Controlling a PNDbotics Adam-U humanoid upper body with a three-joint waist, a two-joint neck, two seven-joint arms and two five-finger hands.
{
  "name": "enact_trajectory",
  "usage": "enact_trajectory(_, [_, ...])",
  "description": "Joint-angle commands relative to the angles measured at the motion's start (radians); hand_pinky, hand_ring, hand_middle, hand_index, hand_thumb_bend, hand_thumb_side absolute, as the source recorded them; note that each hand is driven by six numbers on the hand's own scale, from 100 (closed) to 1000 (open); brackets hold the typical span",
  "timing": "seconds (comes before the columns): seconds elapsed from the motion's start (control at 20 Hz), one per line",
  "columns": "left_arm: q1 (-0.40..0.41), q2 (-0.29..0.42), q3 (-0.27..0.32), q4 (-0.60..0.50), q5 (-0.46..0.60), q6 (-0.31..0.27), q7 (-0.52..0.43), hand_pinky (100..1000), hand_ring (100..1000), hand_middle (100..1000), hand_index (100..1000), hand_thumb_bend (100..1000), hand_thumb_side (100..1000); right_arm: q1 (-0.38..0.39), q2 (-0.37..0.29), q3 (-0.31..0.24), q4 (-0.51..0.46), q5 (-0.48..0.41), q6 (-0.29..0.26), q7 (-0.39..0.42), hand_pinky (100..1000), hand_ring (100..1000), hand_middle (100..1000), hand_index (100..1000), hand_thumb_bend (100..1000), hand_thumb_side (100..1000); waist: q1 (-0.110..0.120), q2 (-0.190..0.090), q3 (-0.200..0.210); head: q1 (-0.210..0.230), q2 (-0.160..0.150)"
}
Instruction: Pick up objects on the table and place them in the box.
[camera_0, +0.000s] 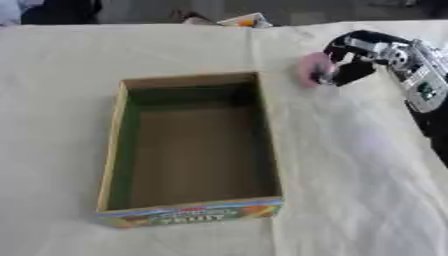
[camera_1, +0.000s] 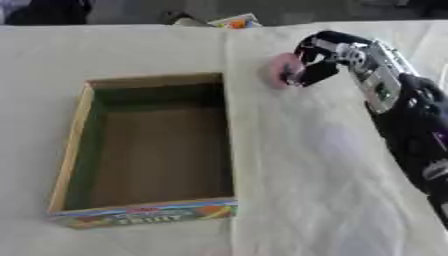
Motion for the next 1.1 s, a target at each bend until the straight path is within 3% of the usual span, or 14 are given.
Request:
enact_trajectory(0.05, [-0.012, 0.008, 0.002, -0.02, -0.001, 0.0, -0.002, 501, 574, 561, 645, 100, 921, -0.014, -0.016, -0.004, -0.01, -0.01, -0.01, -0.002, 612, 789, 648, 708, 116, 414, -0.001, -0.018, 0.001, 0.005, -0.004])
enact_trajectory(0.3, [-0.011, 0.008, 0.002, -0.02, -0.003, 0.001, -0.002, 501, 575, 562, 646, 100, 910, -0.012, -0.018, -0.002, -0.037, -0.042, -0.009, -0.029, 587, 768, 666, 684, 100, 406, -0.003, -0.023, -0.002, 0.01, 0.003])
enact_trajectory(0.7, [-0.009, 0.007, 0.003, -0.02, -0.003, 0.004, -0.002, 501, 575, 562, 648, 100, 903, -0.002, -0.033, 0.009, -0.094, -0.106, 0.011, -0.076, 562, 748, 692, 747, 100, 501, -0.008, -0.04, -0.008, 0.017, 0.01])
enact_trajectory(0.9, [-0.007, 0.006, 0.003, -0.02, -0.003, 0.005, -0.002, 498, 574, 561, 648, 100, 899, 0.006, -0.049, 0.023, -0.144, -0.133, 0.019, -0.104, 538, 732, 643, 720, 100, 557, -0.008, -0.05, -0.01, 0.019, 0.013])
enact_trajectory(1.1, [-0.005, 0.007, 0.003, -0.02, -0.003, 0.005, 0.0, 496, 572, 561, 648, 100, 897, 0.018, -0.075, 0.046, -0.241, -0.175, 0.034, -0.131, 522, 723, 611, 698, 100, 518, -0.009, -0.061, -0.015, 0.02, 0.021])
